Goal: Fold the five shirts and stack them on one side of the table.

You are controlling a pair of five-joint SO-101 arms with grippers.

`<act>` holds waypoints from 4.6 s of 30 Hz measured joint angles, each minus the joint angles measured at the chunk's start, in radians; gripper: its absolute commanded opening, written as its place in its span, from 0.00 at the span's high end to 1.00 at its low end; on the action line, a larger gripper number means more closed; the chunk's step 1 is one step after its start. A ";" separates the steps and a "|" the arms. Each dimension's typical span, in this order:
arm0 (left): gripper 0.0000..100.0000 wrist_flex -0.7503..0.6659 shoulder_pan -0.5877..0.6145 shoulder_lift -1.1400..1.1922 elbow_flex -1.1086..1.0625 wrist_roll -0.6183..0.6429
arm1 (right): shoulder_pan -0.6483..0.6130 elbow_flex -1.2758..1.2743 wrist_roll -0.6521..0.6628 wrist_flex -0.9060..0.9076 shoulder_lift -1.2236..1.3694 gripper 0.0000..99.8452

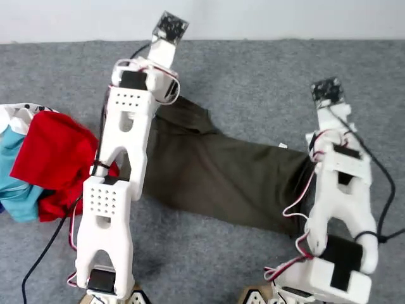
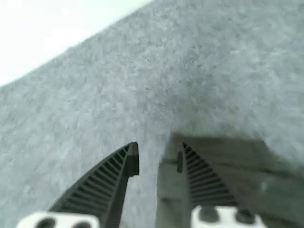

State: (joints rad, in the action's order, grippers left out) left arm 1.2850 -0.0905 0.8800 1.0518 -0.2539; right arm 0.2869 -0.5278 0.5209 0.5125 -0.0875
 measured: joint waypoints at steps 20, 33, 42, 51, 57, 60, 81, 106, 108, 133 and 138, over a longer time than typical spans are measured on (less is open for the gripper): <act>0.86 0.448 0.166 -0.176 -0.614 0.130 | -0.002 -0.068 0.000 0.948 -0.436 0.85; 0.86 0.295 0.167 -0.201 -0.792 0.126 | -0.002 -0.420 -0.002 0.589 -0.443 0.85; 0.86 0.164 0.164 -0.213 -0.798 0.126 | -0.002 -0.559 -0.002 0.486 -0.445 0.85; 0.86 0.173 0.161 -0.172 -0.781 0.126 | -0.118 -0.664 0.017 0.397 -0.468 0.99; 0.86 0.175 0.161 -0.170 -0.776 0.126 | -0.190 -0.666 0.107 0.396 -0.468 0.99; 0.88 0.199 0.161 -0.169 -0.764 0.126 | -0.144 -0.664 0.132 0.396 -0.468 0.99; 0.98 0.437 0.135 -0.143 -0.736 0.046 | 0.198 -0.572 0.321 0.512 -0.471 0.99; 0.86 0.439 0.137 -0.149 -0.806 -0.040 | 0.224 -0.563 0.327 0.684 -0.471 0.79; 0.86 0.450 0.137 -0.144 -0.778 -0.092 | 0.224 -0.502 0.339 0.744 -0.470 0.77; 0.83 0.446 0.310 -0.138 -0.606 -0.273 | 0.167 -0.269 0.292 0.965 -0.470 0.77; 0.83 0.448 0.334 -0.138 -0.606 -0.288 | 0.164 -0.269 0.292 0.965 -0.470 0.77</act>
State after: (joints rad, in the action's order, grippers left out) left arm 1.7331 0.2440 0.7419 0.4457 -0.5424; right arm 0.4511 -0.7963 0.8124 1.4776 -0.5570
